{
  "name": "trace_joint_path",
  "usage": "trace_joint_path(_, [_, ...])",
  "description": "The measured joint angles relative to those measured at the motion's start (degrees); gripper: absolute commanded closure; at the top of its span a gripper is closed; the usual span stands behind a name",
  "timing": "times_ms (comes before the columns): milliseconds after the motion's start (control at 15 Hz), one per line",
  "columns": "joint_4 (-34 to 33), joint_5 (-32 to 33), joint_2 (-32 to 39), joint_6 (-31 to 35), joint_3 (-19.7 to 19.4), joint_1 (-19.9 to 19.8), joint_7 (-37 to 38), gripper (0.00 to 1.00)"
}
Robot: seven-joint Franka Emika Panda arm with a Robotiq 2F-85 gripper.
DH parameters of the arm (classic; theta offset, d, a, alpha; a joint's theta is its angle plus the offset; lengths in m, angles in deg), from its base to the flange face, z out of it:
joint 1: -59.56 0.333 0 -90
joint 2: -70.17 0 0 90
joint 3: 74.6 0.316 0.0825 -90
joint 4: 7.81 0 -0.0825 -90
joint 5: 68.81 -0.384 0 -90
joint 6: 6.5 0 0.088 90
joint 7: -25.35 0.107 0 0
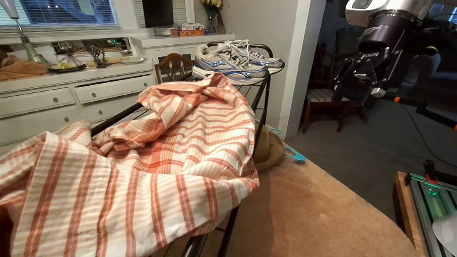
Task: Move the brown mug to the topmost shelf.
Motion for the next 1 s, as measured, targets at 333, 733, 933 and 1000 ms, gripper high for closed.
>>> trace_joint_path(333, [3.82, -2.63, 0.65, 14.57, 1.83, 5.29, 2.05, 0.00])
trace_joint_path(733, [3.75, -3.62, 6.24, 27.11, 2.30, 14.52, 2.62, 0.00])
trace_joint_path(933, [3.75, -5.66, 10.01, 30.02, 4.36, 15.99, 2.24, 0.00])
trace_joint_path(1000, [3.75, -6.12, 11.39, 31.09, 5.17, 16.08, 2.24, 0.00])
